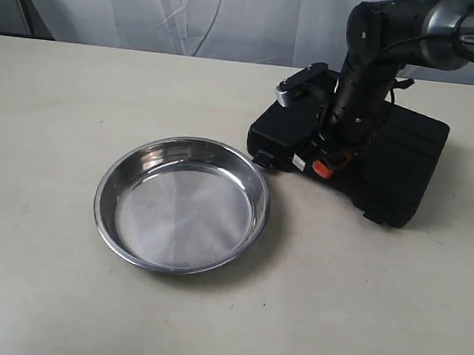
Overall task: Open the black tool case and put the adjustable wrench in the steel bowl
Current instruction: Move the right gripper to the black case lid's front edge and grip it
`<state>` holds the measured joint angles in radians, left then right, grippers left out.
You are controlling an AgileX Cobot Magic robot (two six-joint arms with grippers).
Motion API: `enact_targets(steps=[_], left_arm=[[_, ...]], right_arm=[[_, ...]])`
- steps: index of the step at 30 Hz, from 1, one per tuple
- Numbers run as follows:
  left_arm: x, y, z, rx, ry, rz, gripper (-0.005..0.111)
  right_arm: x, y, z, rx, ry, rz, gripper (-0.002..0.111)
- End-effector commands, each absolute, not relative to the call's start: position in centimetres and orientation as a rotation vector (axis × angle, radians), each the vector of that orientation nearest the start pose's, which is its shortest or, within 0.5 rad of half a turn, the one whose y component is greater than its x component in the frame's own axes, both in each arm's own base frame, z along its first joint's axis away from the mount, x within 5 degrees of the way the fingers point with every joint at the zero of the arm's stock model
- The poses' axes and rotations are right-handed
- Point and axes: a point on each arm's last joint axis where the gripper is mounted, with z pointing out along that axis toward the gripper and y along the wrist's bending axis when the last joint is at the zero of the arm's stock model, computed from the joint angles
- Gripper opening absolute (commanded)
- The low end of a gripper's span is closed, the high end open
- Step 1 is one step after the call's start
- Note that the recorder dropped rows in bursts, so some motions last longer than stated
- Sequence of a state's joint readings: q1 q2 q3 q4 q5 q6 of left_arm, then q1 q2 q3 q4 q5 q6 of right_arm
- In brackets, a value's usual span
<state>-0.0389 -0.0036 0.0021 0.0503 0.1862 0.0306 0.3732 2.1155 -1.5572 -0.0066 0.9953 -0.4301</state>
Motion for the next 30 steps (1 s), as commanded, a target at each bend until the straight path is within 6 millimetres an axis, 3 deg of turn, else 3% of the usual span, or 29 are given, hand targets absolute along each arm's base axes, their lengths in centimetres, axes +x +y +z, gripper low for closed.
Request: enact_targets(steps=[1,11,14,16,19,23,30], left_arm=[[5.6,-0.2,19.7,0.092,1.661,0.032,0.0],[5.6,-0.2,19.7,0.092,1.661,0.032,0.0],[5.6,-0.2,19.7,0.092,1.661,0.032,0.0],[5.6,-0.2,19.7,0.092,1.661,0.032,0.0],[5.6,-0.2,19.7,0.092,1.661,0.032,0.0],[5.6,-0.2,19.7,0.092,1.661,0.032,0.0],[5.6,-0.2,19.7,0.092,1.661,0.032,0.0]], right_arm=[[39.9,14.9,16.0,-1.169,2.779,-0.105,0.038],[40.0,15.0,14.1,-1.135,2.829,-0.099,0.036],[40.0,15.0,14.5,-1.112,2.825,-0.097,0.019],[39.9,15.0,14.5,-1.115,2.834,-0.098,0.001],[39.7,14.9,14.5,-1.121,2.856,-0.098,-0.001],[39.4,15.1,15.5,-1.091,2.867,-0.047,-0.001],[38.1,15.5,18.8,-1.04,2.874,0.091,-0.001]])
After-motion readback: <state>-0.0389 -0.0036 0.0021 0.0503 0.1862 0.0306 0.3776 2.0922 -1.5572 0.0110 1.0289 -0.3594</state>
